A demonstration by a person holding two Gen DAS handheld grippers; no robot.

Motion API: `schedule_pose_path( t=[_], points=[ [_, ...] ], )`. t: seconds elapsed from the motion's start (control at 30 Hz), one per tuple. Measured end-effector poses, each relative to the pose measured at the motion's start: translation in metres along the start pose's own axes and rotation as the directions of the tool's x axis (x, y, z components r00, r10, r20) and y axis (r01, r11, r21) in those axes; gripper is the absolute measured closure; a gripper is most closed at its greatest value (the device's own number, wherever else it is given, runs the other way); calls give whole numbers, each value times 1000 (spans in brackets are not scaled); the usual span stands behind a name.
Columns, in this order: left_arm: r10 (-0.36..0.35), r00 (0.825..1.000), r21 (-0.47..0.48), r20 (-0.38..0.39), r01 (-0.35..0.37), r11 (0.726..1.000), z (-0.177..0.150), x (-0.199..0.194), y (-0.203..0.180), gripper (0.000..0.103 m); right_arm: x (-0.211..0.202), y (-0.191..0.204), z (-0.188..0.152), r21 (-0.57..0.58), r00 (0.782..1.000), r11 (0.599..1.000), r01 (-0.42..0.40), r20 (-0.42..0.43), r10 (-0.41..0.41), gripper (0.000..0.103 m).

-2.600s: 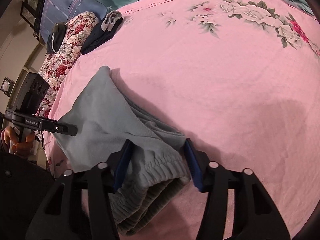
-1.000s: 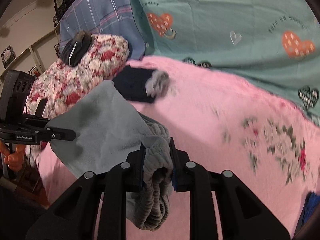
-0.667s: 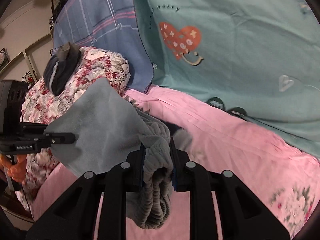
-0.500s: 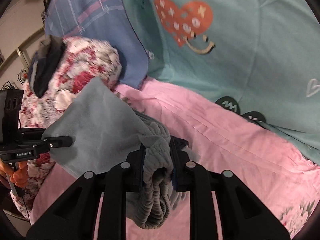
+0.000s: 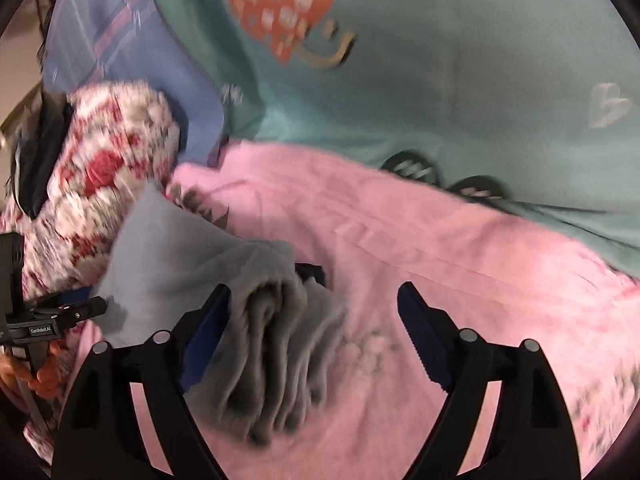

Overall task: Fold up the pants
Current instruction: 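Open both tools and release the bundle on the dark clothes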

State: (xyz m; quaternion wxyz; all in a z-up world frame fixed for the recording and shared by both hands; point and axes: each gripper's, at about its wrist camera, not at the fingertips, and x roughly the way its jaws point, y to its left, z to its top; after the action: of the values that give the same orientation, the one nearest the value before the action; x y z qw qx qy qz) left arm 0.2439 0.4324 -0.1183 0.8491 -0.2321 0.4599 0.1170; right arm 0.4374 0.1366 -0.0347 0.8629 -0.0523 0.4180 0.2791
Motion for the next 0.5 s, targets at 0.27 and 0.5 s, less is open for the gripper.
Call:
schedule_pose_path(
  t=[0.27,0.5],
  points=[
    [59,994,91,88,-67,994,-51,-99,-38,2,-116,75,-80,-52,988,998,47,148,-38,1],
    [78,994,187,79,-92,978,-120,-157,-69,2,-158,111,-148,-66,990,995,78,122,-69,1]
  ],
)
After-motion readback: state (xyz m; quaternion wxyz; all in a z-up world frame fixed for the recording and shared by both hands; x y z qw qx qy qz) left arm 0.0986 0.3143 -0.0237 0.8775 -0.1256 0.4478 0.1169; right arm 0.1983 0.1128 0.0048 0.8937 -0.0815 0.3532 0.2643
